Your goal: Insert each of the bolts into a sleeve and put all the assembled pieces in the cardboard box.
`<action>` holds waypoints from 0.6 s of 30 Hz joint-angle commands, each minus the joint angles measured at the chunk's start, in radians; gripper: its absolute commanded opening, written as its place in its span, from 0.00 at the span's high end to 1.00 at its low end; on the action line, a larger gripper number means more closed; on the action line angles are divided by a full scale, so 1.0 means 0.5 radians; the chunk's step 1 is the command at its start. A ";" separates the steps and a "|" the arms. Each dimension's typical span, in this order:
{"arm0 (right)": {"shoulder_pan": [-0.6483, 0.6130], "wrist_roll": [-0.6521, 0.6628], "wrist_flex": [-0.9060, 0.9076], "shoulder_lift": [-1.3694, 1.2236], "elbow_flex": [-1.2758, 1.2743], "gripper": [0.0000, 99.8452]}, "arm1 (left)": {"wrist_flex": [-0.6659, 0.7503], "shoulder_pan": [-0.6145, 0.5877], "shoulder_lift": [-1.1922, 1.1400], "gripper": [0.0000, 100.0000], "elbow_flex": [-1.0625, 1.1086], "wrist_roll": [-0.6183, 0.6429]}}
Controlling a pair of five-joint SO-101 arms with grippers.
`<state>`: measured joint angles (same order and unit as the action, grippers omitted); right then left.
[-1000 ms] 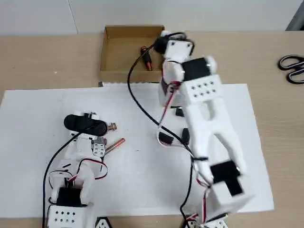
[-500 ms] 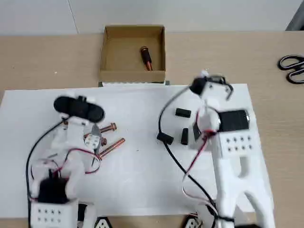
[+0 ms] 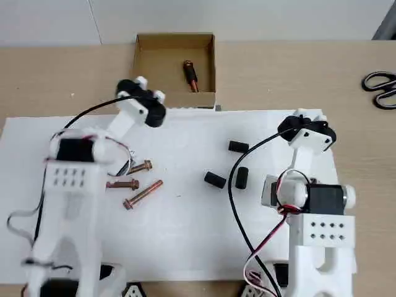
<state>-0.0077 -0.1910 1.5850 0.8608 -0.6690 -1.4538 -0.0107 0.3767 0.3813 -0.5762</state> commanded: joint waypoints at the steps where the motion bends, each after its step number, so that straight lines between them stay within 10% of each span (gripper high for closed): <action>1: 0.032 0.009 -0.063 0.051 -0.006 1.00 | -0.110 0.006 -0.218 0.91 -0.229 -0.221; 18: 0.063 0.015 -0.106 0.044 -0.058 1.00 | 0.077 0.031 -0.773 0.91 -0.287 -0.687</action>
<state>0.0123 -0.1910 1.5512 0.8669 -0.7043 -1.4553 -0.0092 -0.0023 0.2816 -0.9152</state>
